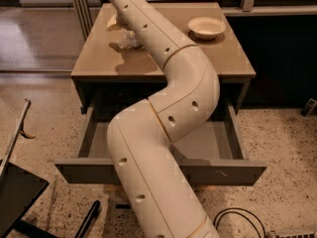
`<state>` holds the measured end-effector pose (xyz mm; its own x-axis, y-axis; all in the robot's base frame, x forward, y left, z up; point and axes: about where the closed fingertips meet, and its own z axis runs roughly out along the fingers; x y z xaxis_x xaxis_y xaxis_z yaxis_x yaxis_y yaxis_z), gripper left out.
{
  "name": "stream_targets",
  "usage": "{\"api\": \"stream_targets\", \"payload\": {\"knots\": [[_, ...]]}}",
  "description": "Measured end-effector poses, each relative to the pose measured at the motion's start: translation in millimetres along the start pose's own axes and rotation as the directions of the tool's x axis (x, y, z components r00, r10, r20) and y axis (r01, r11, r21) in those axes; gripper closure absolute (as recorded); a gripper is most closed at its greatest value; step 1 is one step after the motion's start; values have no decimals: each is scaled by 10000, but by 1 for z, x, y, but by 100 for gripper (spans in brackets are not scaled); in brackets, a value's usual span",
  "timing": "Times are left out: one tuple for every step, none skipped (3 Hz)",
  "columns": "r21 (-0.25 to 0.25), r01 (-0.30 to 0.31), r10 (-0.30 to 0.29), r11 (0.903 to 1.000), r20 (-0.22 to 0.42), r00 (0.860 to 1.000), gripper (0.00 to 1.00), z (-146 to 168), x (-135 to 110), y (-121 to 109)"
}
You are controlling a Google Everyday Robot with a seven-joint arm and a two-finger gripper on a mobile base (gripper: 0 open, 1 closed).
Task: Place blue plastic bottle into top drawer
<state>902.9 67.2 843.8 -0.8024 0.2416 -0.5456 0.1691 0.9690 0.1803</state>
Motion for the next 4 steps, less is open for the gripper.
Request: {"api": "stream_targets", "payload": {"knots": [[-28,-140,141,9999,276,9995,0,3,-7,0],[178,-72,67,9998,280,9996,0,10,-5,-3],[359,14,-23,9994,237,9997,19,15,-2,-5],[447,93,-115,9990,470,9988,42,13,-7,-4]]}}
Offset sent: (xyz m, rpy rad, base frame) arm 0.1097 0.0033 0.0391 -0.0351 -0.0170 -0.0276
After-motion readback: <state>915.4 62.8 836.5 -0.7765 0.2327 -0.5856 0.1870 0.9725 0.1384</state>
